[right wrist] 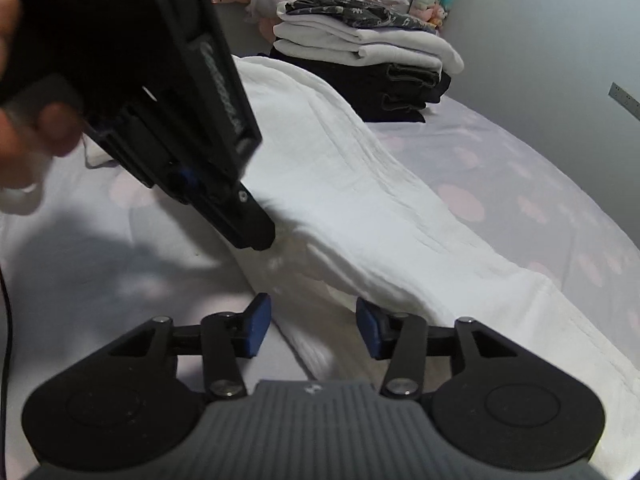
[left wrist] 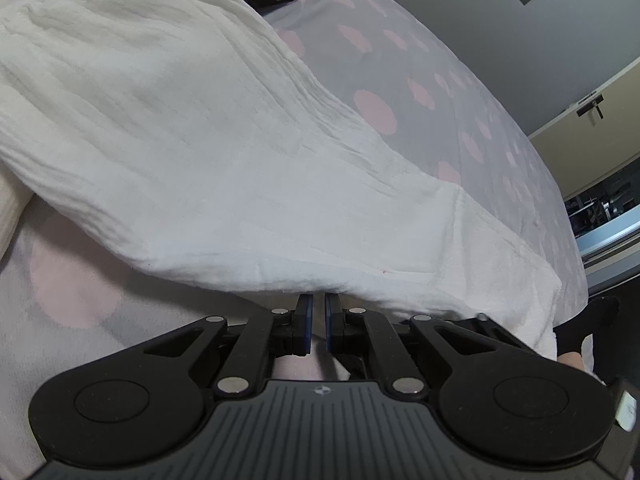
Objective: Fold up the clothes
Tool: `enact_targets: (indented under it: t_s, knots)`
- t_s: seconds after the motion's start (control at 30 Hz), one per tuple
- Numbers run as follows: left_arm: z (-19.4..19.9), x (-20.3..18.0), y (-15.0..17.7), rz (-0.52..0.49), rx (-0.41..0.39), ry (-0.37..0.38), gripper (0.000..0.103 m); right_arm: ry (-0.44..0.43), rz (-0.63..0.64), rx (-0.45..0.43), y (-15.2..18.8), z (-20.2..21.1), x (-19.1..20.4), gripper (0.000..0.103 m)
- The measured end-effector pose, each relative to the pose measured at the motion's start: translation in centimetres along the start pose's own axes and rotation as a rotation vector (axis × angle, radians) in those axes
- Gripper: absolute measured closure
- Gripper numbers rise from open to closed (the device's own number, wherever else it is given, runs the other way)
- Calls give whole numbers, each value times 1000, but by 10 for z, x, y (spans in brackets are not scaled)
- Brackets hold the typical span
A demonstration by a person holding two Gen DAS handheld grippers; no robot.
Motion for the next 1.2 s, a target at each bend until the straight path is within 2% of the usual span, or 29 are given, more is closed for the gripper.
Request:
enact_targets:
  t_s: [0.17, 0.27, 0.33, 0.4, 0.43, 0.5, 0.57, 0.63, 0.7, 0.8, 0.87, 0.93, 1.03, 1.07, 1.2]
  knots:
    - [3, -2, -2, -4, -13, 1, 97, 4, -20, -3, -1, -15, -5, 49]
    - [4, 1, -1, -9, -18, -12, 97, -8, -16, -34, -7, -15, -4, 52]
    - [5, 2, -1, -7, -17, -14, 97, -16, 17, -48, -10, -13, 1, 63]
    - [7, 1, -2, -9, -20, -11, 97, -23, 47, -37, -10, -14, 5, 87]
    - [8, 1, -2, -11, -23, -10, 97, -25, 59, -24, -8, -14, 7, 93]
    - [13, 1, -4, -21, -31, -8, 97, -40, 34, -17, -10, -9, 9, 96]
    - [22, 1, -7, -44, -40, -8, 97, -78, -15, -20, -16, 2, 12, 97]
    - [29, 2, -7, -66, -36, -12, 88, -137, -59, -35, -26, 18, 20, 97]
    - [35, 5, -4, -86, -25, -23, 84, -187, -103, -22, -30, 29, 28, 97]
    - [37, 13, 6, -122, -6, -49, 83, -211, -142, 35, -20, 32, 40, 96]
    - [34, 18, 13, -130, 1, -51, 83, -197, -129, 84, -6, 24, 47, 96]
    - [32, 16, 19, -126, 4, -27, 83, -182, -151, 115, 7, 18, 53, 94]
    - [29, 10, 28, -157, 8, -5, 83, -181, -97, 97, 6, 26, 64, 82]
    - [28, 7, 31, -176, 8, -3, 83, -187, -87, 95, 5, 30, 68, 74]
    - [13, 8, 51, -271, 49, -78, 83, -191, -82, 92, 8, 44, 69, 72]
Point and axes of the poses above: each gripper's, at about its wrist camera, not at the fingertips, and z roughly against the way its jaws point, x to its left, y to its underside, the point moved 9 cm from there along -z, roughly the way its jaws point, and after that the axes turned 15 degrees about -x, right-handed, at the moved point
